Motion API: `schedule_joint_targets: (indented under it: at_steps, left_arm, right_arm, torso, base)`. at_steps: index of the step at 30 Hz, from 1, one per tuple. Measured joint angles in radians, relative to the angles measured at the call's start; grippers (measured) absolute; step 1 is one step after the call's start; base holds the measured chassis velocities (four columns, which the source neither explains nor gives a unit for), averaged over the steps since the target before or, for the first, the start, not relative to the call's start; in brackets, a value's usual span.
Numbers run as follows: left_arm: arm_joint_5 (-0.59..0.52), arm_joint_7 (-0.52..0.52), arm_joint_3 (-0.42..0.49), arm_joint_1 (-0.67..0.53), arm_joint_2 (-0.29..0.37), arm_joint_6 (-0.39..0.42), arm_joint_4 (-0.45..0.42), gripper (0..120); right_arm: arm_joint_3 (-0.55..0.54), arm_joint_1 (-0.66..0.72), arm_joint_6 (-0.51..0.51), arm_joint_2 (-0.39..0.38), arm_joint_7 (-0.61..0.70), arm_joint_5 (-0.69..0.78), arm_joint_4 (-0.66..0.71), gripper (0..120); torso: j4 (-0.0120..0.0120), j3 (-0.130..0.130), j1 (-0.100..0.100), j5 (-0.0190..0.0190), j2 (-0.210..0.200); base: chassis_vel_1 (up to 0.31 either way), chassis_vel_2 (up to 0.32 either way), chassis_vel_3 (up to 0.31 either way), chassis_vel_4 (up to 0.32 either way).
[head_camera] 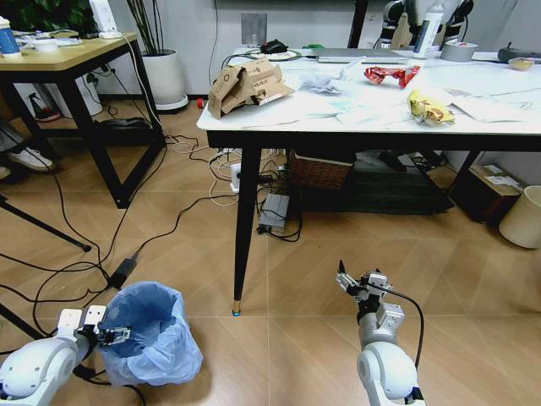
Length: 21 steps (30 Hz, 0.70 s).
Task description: Pick up the trash bin and place the trash from the table into it.
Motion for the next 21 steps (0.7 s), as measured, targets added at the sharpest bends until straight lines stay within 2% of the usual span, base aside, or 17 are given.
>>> schedule_joint_targets:
  at_steps: [11, 15, 16, 18, 20, 21]
  left_arm:
    - [-0.002, 0.0, 0.003, -0.012, -0.005, 0.0, 0.02, 98]
    - [-0.006, 0.0, 0.004, -0.01, -0.006, 0.0, 0.016, 87]
    - [-0.007, 0.0, 0.004, -0.009, -0.007, 0.0, 0.015, 79]
    - [-0.011, -0.001, 0.004, -0.007, -0.008, 0.0, 0.015, 72]
    - [-0.012, -0.002, 0.004, -0.007, -0.009, 0.0, 0.015, 70]
    - [-0.014, -0.003, 0.004, -0.007, -0.009, 0.0, 0.015, 64]
  right_arm:
    - [-0.001, -0.01, 0.002, 0.001, 0.0, -0.005, 0.006, 100]
    - [-0.001, -0.012, 0.004, 0.001, 0.0, -0.005, 0.007, 100]
    - [-0.001, -0.013, 0.005, 0.001, 0.0, -0.005, 0.007, 100]
    - [-0.001, -0.013, 0.006, 0.001, 0.001, -0.005, 0.007, 100]
    - [0.0, -0.013, 0.006, 0.001, 0.001, -0.005, 0.007, 100]
    - [0.0, -0.013, 0.006, 0.001, 0.002, -0.005, 0.007, 100]
  torso:
    - [0.0, 0.0, 0.0, 0.0, 0.0]
    - [-0.0001, 0.0, 0.0, 0.0, 0.0]
    - [-0.0001, 0.0, 0.0, 0.0001, 0.0]
    - [0.0, 0.0, 0.0, 0.0, 0.0]
    - [0.0, 0.0, 0.0, 0.0, 0.0]
    - [0.0, 0.0, 0.0, -0.0001, 0.0]
  base:
    - [0.0, 0.0, 0.0, 0.0]
    - [0.0, 0.0, 0.0, 0.0]
    - [0.0, 0.0, 0.0, 0.0]
    - [0.0, 0.0, 0.0, 0.0]
    - [0.0, 0.0, 0.0, 0.0]
    - [0.0, 0.0, 0.0, 0.0]
